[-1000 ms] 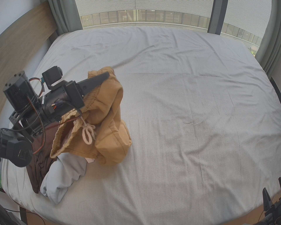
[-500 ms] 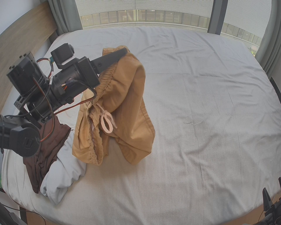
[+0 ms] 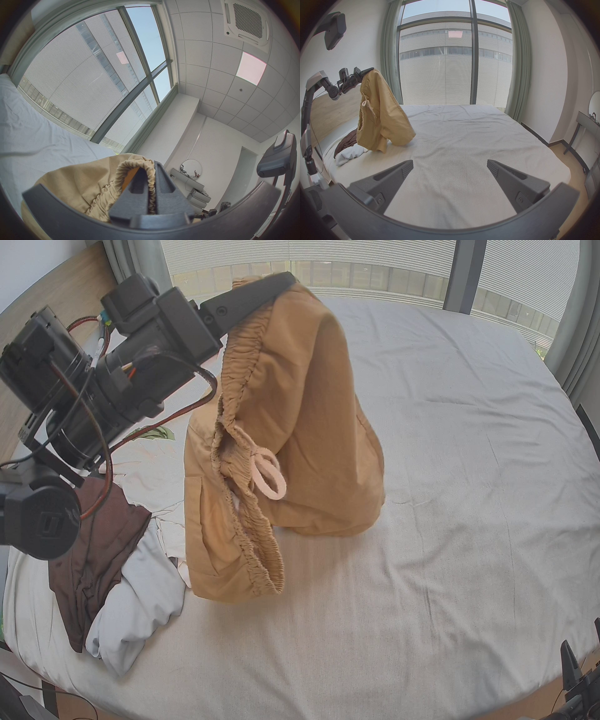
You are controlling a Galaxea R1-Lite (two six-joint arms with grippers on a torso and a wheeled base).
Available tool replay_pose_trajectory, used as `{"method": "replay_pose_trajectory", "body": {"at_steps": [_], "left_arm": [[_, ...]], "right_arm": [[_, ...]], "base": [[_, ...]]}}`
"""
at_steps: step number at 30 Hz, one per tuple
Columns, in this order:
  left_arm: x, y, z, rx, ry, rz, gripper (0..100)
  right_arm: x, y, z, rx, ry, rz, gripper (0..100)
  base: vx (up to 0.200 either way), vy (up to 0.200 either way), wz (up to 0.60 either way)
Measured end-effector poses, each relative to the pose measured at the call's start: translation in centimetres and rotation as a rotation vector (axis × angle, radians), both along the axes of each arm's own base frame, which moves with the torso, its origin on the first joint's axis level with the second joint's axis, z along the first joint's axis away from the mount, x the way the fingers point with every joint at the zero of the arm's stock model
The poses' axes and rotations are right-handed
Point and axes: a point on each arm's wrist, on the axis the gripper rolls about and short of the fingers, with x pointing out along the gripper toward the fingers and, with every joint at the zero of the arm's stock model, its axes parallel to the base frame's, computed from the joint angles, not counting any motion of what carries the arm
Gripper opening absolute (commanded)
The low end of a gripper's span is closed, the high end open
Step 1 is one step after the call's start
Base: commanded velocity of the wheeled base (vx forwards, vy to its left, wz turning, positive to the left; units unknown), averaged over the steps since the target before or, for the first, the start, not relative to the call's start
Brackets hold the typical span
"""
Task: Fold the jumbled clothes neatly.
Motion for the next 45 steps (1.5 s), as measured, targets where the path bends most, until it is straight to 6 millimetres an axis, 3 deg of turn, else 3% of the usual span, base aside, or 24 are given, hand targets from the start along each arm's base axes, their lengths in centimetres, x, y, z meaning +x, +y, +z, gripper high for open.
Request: {"method": "replay_pose_trajectory", "body": {"at_steps": [7, 21, 32, 38, 45], "left_arm": [[-0.7, -0.5, 0.4, -0.009, -0.009, -0.026, 0], [0.0, 0.1, -4.3, 0.062, 0.099, 0.010, 0], [0.4, 0.5, -6.9, -0.008, 0.001, 0.021, 0], [1.5, 0.0, -9.2, 0.010, 0.068, 0.024, 0], [1.3, -0.1, -9.9, 0.011, 0.102, 0.044, 0]], "right_arm": [[0.0, 0.0, 0.0, 0.000, 0.000, -0.001, 100], [0.0, 0.0, 0.0, 0.000, 0.000, 0.000, 100], [0.0, 0.0, 0.0, 0.000, 0.000, 0.000, 100], [0.0, 0.0, 0.0, 0.000, 0.000, 0.000, 100], [0.0, 0.0, 0.0, 0.001, 0.000, -0.001, 100]], "base": [[0.000, 0.000, 0.00], [0.000, 0.000, 0.00], [0.000, 0.000, 0.00], [0.000, 0.000, 0.00], [0.000, 0.000, 0.00]]}}
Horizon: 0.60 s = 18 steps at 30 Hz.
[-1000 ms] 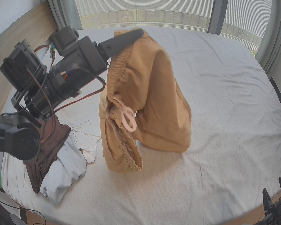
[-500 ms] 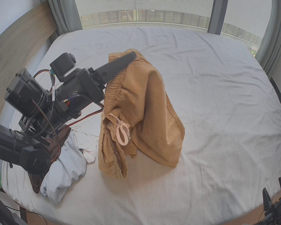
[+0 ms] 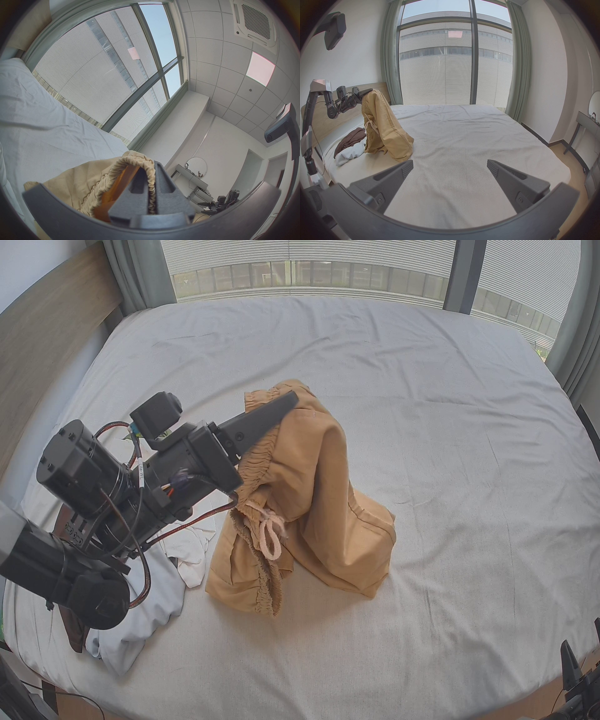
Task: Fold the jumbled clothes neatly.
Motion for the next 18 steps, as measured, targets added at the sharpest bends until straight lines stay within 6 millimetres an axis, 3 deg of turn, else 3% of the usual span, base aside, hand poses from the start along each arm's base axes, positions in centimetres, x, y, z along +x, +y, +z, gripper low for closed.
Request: {"method": "replay_pose_trajectory", "body": {"at_steps": [18], "left_arm": [[-0.8, 0.6, 1.0, -0.017, -0.034, 0.028, 0]], "right_arm": [[0.0, 0.0, 0.0, -0.003, -0.004, -0.009, 100]], "base": [[0.000, 0.000, 0.00]]}}
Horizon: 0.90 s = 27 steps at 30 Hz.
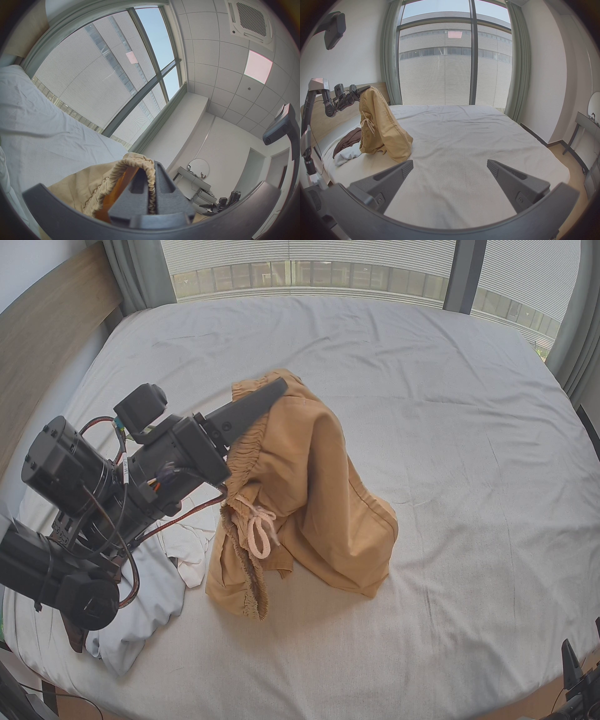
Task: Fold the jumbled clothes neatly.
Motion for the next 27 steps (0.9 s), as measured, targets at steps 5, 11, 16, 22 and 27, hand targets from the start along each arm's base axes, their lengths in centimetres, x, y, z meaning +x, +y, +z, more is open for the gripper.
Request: {"method": "replay_pose_trajectory", "body": {"at_steps": [5, 11, 16, 22, 27], "left_arm": [[0.1, 0.0, 0.3, -0.005, -0.014, 0.008, 0], [0.4, -0.1, 1.0, -0.027, -0.037, 0.024, 0], [0.6, -0.2, 1.6, -0.044, -0.056, 0.029, 0], [0.7, -0.3, 2.0, -0.053, -0.067, 0.031, 0], [0.8, -0.3, 2.0, -0.055, -0.069, 0.033, 0]], "right_arm": [[-0.1, 0.0, 1.0, -0.008, -0.101, -0.004, 100], [-0.8, 0.0, 4.4, -0.007, -0.215, 0.004, 100], [-0.2, 0.0, 6.5, 0.063, -0.134, 0.122, 100], [1.9, 0.3, 9.4, 0.287, 0.008, 0.356, 100], [5.5, 1.5, 12.0, 0.356, 0.122, 0.536, 100]], "base": [[0.000, 0.000, 0.00], [0.000, 0.000, 0.00], [0.000, 0.000, 0.00], [0.000, 0.000, 0.00], [0.000, 0.000, 0.00]]}}
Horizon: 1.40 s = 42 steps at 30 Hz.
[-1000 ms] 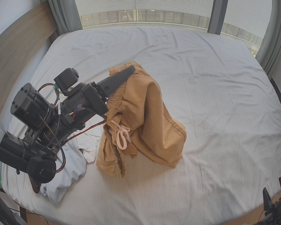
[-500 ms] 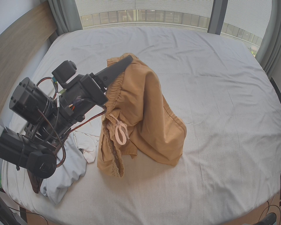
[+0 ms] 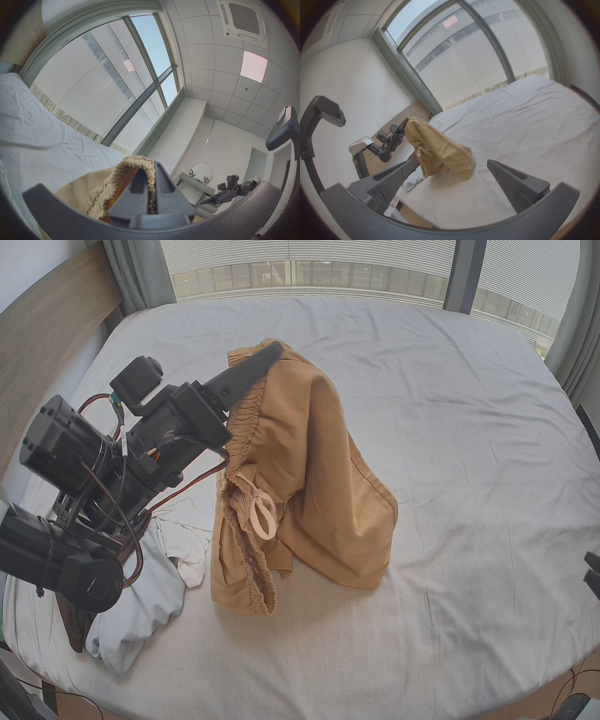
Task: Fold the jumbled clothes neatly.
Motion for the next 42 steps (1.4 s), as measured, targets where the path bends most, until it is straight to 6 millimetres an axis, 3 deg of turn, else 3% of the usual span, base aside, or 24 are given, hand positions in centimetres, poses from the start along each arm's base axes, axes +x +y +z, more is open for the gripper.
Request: {"method": "replay_pose_trajectory", "body": {"at_steps": [8, 14, 28, 35, 42], "left_arm": [[0.2, -0.1, -0.4, 0.009, 0.008, 0.005, 0], [0.3, 0.0, -0.8, 0.017, 0.017, 0.012, 0], [1.0, 0.6, -0.7, 0.013, 0.013, 0.037, 0], [1.6, 1.0, -0.4, 0.007, 0.003, 0.057, 0], [2.1, 1.8, -0.2, 0.001, -0.006, 0.084, 0]], "right_arm": [[6.0, 3.0, 3.2, -0.023, 0.075, 0.236, 100], [9.2, 4.6, 3.1, -0.038, 0.125, 0.282, 100], [16.2, 6.6, -1.3, -0.043, 0.184, 0.248, 100], [18.5, 7.4, -4.9, -0.062, 0.301, 0.242, 100], [20.4, 8.1, -7.0, -0.032, 0.340, 0.240, 100]], "base": [[0.000, 0.000, 0.00], [0.000, 0.000, 0.00], [0.000, 0.000, 0.00], [0.000, 0.000, 0.00], [0.000, 0.000, 0.00]]}}
